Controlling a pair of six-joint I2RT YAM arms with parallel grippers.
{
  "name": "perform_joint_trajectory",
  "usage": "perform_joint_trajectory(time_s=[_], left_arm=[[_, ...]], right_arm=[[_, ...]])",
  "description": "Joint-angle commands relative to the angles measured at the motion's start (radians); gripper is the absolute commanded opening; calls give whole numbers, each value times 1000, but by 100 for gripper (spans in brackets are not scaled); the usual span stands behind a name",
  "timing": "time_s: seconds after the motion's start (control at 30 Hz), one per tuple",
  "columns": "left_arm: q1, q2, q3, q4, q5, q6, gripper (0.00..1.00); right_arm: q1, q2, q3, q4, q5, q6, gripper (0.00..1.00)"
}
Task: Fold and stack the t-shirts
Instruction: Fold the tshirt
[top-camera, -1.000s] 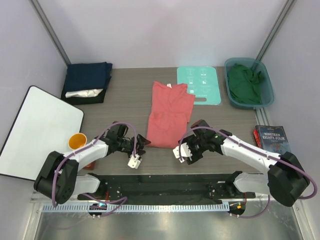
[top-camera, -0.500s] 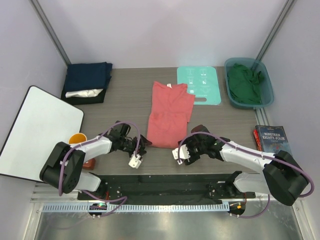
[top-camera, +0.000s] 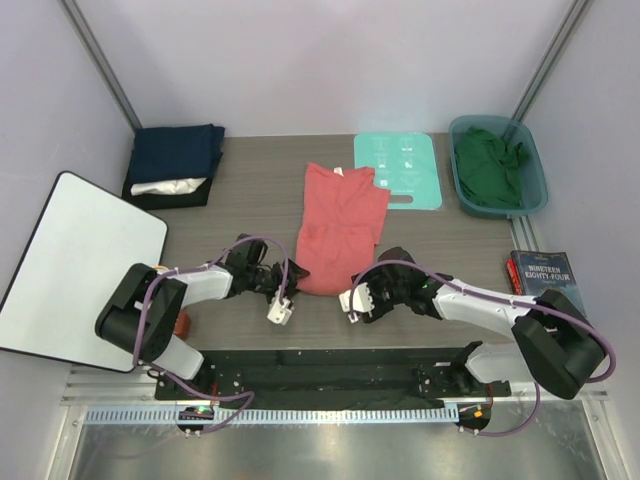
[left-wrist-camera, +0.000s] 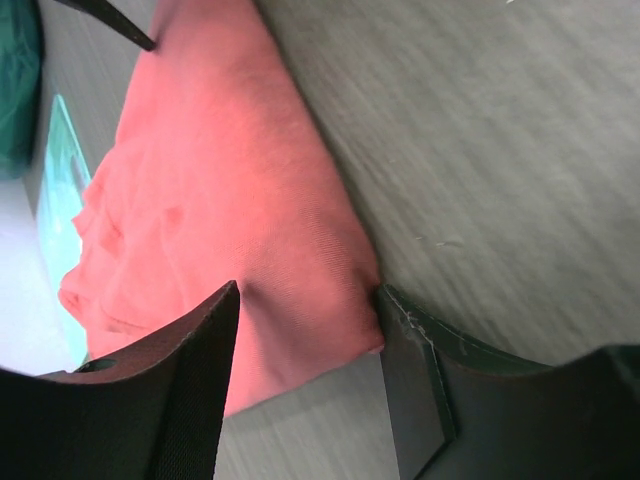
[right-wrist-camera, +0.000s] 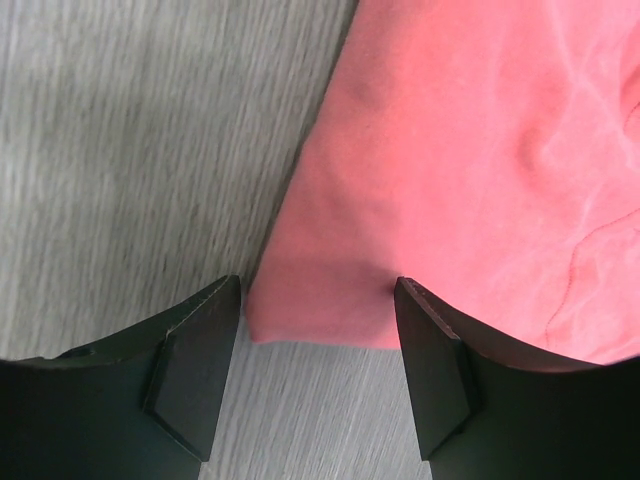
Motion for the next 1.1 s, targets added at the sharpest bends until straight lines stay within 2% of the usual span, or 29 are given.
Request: perform_joint_trajectory(time_s=[0.0,0.1,0.2,0.23,0.27,0.3,0.33,0.37,0.4,0.5,0.57,0.67,0.83,0.9,1.07], left_arm=[[-2,64,36,96,-15,-20,58],[-2,93,55,122,-19,-29,57],[-2,102,64,133,-21,-47,55],[-2,103,64,133,-21,-46,55],[-2,101,63,133,-21,-49,52],[-2,99,63,132,-21,-55,47],[-2,90,63,122,-21,-59,41],[-2,84,63,115,-18,-66,11],[-2,80,64,104,-16,-73,0],[-2,41,66,52,8,-95,0],[-2,-11,56,27,20,-116,0],[-2,-112,56,-121,56,-135,0],[-2,-316,104,-540,135,-80,0],[-2,-406,128,-711,158,-64,0],[-2,-551,214,-940,238,-69,0]], right_arm=[[4,29,4,50,7,9,69],[4,46,4,55,11,5,68],[1,60,10,42,10,-18,60],[4,64,20,32,7,-24,54],[4,68,26,12,5,-29,36],[2,74,35,1,7,-29,28],[4,77,50,-10,7,-27,18],[4,77,56,-20,11,-24,14],[2,74,64,-30,13,-20,12],[2,71,104,-95,8,-17,6],[2,72,161,-198,-21,-4,1],[2,68,254,-384,-73,17,1],[4,42,406,-753,-202,-37,1],[4,28,467,-842,-231,-66,1],[4,-1,604,-1044,-274,-58,1]])
